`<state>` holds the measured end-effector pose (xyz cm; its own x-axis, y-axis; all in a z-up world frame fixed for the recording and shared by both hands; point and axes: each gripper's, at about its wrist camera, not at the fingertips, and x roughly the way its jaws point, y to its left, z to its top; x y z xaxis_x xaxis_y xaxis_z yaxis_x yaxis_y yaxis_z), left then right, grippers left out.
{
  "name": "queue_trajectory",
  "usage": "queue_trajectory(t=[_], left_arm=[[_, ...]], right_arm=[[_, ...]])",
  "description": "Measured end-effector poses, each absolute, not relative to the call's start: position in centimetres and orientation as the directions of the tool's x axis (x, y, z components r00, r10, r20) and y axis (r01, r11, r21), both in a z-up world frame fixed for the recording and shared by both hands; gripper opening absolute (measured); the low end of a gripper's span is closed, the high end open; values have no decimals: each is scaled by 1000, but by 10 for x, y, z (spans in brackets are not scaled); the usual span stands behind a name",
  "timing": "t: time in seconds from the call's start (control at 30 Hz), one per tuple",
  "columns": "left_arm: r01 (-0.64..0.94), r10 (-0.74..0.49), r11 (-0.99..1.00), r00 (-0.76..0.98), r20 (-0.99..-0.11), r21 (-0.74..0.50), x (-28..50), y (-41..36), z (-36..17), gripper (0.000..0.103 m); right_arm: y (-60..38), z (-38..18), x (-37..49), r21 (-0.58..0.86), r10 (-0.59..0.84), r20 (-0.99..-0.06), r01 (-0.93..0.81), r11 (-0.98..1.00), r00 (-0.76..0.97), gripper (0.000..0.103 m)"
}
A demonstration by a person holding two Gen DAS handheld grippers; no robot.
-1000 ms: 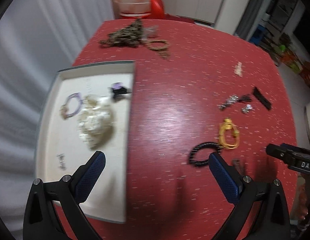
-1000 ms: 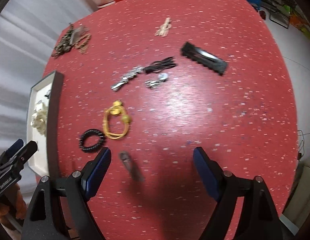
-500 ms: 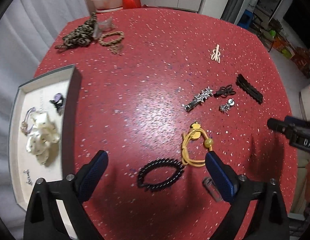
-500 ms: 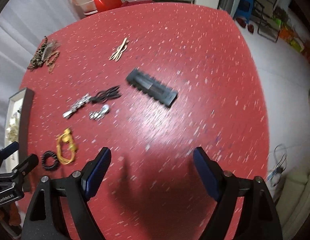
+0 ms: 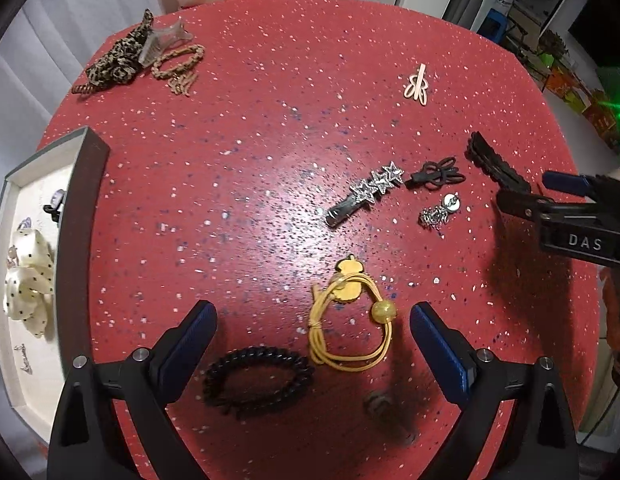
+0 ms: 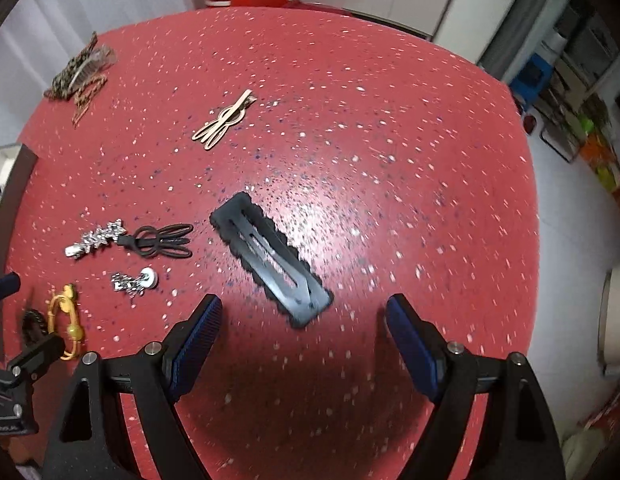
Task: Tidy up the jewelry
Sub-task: 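Grasp the black snap clip with the right gripper while the left grasps the yellow bear-charm hair tie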
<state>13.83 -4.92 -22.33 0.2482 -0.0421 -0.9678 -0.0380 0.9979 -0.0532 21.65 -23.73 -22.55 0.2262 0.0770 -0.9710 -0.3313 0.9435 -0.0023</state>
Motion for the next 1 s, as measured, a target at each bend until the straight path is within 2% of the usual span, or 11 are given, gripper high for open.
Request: queue_trajectory(t=[0.27, 0.33, 0.47, 0.53, 0.7, 0.73, 0.77, 0.8, 0.87, 0.93, 1.0], left_arm=[[-35, -26, 999, 234, -972, -35, 143, -62, -235, 98], [-24, -22, 999, 232, -972, -28, 143, -67, -237, 87], [-13, 1, 1000, 233, -972, -3, 144, -77, -240, 87], [-19, 2, 1000, 234, -972, -3, 145, -80, -241, 86], [-12, -6, 1000, 240, -971, -9, 144, -86, -240, 77], [-10, -6, 1000, 240, -971, -9, 141, -89, -237, 73], [-9, -10, 1000, 241, -970, -12, 139, -91, -236, 71], [-8, -10, 1000, 243, -970, -12, 139, -93, -235, 64], [-7, -17, 1000, 248, -969, -19, 138, -90, -229, 51], [-2, -28, 1000, 252, -967, -29, 135, -88, -226, 30], [-1, -55, 998, 250, -967, -57, 134, -86, -225, 18]], right_arm=[[-232, -233, 231, 31, 122, -965, -362, 932, 231, 86], [-230, -233, 233, 31, 125, -964, -368, 929, 235, 86], [-227, -232, 231, 34, 129, -962, -362, 931, 242, 85], [-227, -230, 229, 35, 133, -959, -362, 932, 251, 82], [-221, -223, 219, 36, 147, -955, -392, 919, 258, 57], [-219, -221, 218, 35, 147, -955, -397, 917, 257, 55], [-216, -219, 215, 35, 149, -954, -400, 916, 259, 45], [-215, -218, 214, 30, 145, -954, -399, 917, 263, 37], [-214, -218, 213, 29, 140, -954, -383, 923, 265, 37], [-217, -218, 211, 38, 142, -954, -364, 931, 264, 37], [-220, -218, 210, 56, 151, -954, -345, 937, 257, 37]])
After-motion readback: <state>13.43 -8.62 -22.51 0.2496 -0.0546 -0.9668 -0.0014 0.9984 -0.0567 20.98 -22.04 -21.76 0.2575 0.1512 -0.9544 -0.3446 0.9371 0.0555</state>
